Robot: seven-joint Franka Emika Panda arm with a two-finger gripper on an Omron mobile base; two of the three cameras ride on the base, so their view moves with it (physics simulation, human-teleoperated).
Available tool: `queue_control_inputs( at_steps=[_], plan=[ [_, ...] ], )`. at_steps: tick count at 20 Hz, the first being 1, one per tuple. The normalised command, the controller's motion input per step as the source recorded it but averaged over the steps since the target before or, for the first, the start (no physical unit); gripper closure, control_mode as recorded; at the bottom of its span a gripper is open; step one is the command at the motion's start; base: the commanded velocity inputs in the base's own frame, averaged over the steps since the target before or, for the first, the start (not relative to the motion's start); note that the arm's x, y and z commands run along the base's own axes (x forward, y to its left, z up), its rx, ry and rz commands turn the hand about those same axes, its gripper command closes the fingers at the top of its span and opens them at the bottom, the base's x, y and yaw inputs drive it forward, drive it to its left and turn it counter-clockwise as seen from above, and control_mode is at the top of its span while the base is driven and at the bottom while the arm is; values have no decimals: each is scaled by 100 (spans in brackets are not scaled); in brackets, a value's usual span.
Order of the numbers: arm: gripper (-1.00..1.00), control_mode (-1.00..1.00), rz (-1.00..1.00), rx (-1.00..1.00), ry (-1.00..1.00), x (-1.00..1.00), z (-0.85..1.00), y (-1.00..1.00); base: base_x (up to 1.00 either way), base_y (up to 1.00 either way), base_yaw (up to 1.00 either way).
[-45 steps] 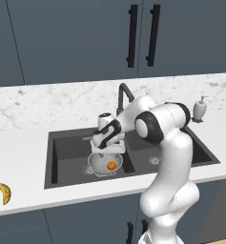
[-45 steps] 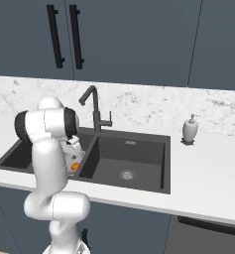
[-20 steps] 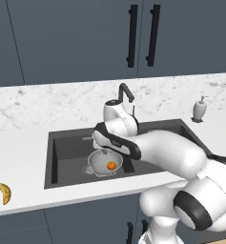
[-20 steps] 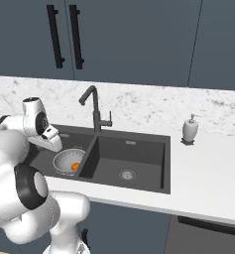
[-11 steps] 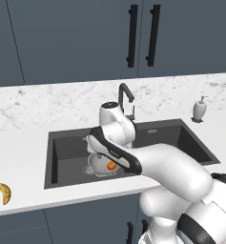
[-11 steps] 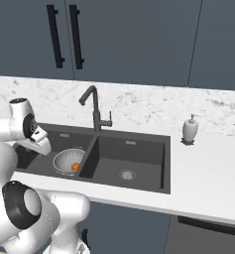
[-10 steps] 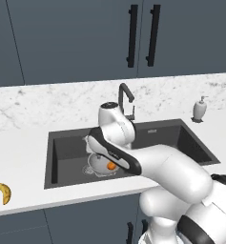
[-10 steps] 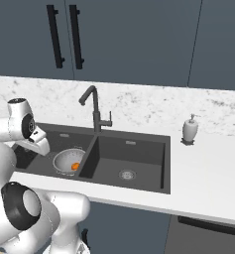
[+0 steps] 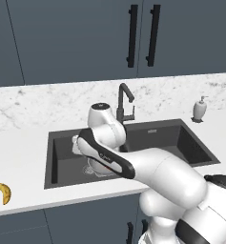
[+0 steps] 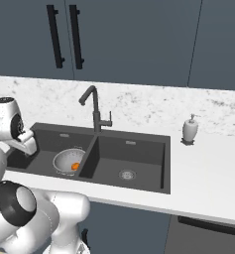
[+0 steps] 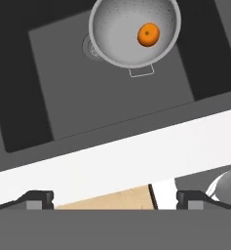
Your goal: Put the colander in the sink, put the banana, tangerine in the colander, and turn on the sink faucet and pour water over the colander.
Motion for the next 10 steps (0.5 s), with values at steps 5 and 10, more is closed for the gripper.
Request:
queue_control_inputs(
  at_steps=[5,10],
  plan=[
    [-100,-100,4,2,0,-1,9,64,0,0,0],
    [-100,-100,4,1,0,0,2,66,0,0,0]
  ],
)
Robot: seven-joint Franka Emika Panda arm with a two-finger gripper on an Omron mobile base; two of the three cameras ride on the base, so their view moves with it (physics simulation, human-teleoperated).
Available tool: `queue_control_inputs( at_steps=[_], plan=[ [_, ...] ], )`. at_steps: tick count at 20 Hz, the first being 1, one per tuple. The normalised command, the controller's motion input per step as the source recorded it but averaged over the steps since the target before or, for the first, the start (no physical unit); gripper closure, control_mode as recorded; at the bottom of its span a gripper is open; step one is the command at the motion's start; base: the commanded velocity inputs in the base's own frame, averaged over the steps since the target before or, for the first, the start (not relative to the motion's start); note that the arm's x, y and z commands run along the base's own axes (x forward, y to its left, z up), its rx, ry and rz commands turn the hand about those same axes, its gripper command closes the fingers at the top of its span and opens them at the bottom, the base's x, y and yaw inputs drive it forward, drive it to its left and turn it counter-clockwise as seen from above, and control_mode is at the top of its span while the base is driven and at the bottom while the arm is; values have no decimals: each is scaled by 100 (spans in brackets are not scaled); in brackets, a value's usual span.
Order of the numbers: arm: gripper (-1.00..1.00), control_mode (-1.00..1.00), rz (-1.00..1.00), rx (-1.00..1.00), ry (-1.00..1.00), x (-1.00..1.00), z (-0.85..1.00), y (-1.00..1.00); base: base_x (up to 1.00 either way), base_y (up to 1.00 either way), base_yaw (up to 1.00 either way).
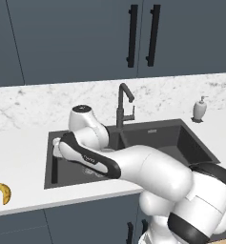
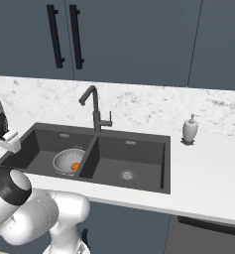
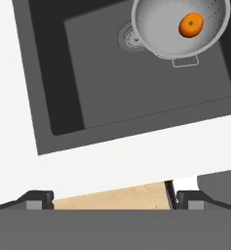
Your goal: Put the colander in the sink, put the banana, tangerine in the colander, and turn on the sink faucet and pour water over the colander.
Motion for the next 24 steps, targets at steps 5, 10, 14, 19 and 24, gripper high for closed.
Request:
queue_control_inputs(
  at_steps=[5,10,14,19,24],
  plan=[
    [-100,-100,6,0,0,0,0,61,0,0,0],
    [-100,-100,11,0,0,0,0,56,0,0,0],
    [-100,-100,26,0,0,0,-2,52,0,0,0],
    [-100,-100,33,0,0,0,-7,49,0,0,0],
    [-100,-100,32,0,0,0,-16,53,0,0,0]
  ],
)
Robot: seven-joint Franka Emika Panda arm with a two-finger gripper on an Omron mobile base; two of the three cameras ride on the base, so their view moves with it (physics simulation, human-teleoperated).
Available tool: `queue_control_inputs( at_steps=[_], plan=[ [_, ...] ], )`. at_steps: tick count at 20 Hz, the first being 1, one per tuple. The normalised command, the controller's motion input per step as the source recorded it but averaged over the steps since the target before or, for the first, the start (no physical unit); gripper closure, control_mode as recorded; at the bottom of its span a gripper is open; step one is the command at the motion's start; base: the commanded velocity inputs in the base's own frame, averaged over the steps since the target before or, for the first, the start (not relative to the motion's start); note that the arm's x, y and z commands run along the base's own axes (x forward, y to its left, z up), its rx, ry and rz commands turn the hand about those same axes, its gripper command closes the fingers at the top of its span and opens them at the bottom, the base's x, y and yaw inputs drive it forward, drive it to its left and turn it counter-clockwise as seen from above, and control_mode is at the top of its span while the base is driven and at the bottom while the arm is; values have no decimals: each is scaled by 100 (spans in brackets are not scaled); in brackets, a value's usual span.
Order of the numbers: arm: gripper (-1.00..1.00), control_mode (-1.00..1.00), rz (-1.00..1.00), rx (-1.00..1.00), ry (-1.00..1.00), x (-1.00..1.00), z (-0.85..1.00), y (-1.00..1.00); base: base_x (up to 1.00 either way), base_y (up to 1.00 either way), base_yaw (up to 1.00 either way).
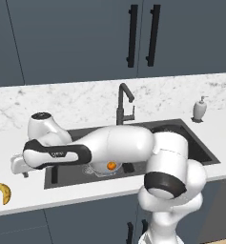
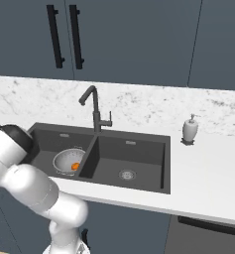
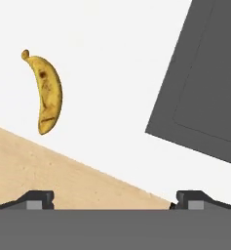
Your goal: Put the colander in the sink, put the banana, tangerine in the colander, and turn on the sink faucet and pour water over the colander.
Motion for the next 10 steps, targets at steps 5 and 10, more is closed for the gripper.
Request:
queue_control_inputs(
  at_steps=[5,10],
  plan=[
    [-100,-100,13,0,-10,0,-22,53,0,0,0],
    [-100,-100,1,0,-10,4,-14,51,0,0,0]
  ],
)
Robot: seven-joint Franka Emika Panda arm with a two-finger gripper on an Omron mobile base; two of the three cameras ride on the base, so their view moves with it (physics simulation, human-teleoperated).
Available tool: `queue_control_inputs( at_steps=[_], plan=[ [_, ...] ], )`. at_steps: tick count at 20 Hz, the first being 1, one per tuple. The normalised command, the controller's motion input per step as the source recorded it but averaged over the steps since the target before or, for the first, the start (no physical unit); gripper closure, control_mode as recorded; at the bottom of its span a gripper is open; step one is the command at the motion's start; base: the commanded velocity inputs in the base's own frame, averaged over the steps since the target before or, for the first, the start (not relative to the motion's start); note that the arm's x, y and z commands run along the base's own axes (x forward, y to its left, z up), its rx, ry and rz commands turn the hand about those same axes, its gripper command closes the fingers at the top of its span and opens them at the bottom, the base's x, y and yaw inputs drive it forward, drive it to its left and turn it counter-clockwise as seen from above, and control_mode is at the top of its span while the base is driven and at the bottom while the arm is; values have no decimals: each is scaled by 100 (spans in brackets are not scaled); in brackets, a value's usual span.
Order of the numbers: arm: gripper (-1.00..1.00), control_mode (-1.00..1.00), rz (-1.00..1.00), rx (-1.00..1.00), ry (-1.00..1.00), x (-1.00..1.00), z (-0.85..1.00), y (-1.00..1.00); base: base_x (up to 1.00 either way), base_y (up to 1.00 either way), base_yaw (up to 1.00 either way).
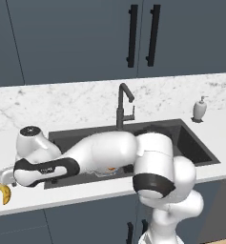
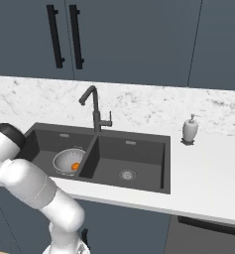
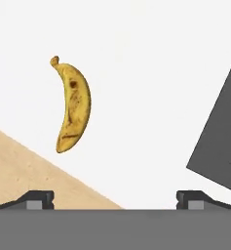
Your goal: Put the colander in the sink, put the banana, tangerine in the colander, and turn on the sink faucet and pour water over the colander.
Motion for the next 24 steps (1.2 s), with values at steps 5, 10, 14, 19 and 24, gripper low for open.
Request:
queue_control_inputs(
  at_steps=[5,10,14,19,24],
  plan=[
    [-100,-100,0,0,-6,23,-15,48,0,0,0],
    [-100,-100,0,0,-3,20,-5,29,0,0,0],
    [-100,-100,0,0,0,14,0,6,0,0,0],
    [-100,-100,0,0,0,5,0,21,0,0,0],
    [-100,-100,0,0,0,0,-10,13,0,0,0]
  ],
)
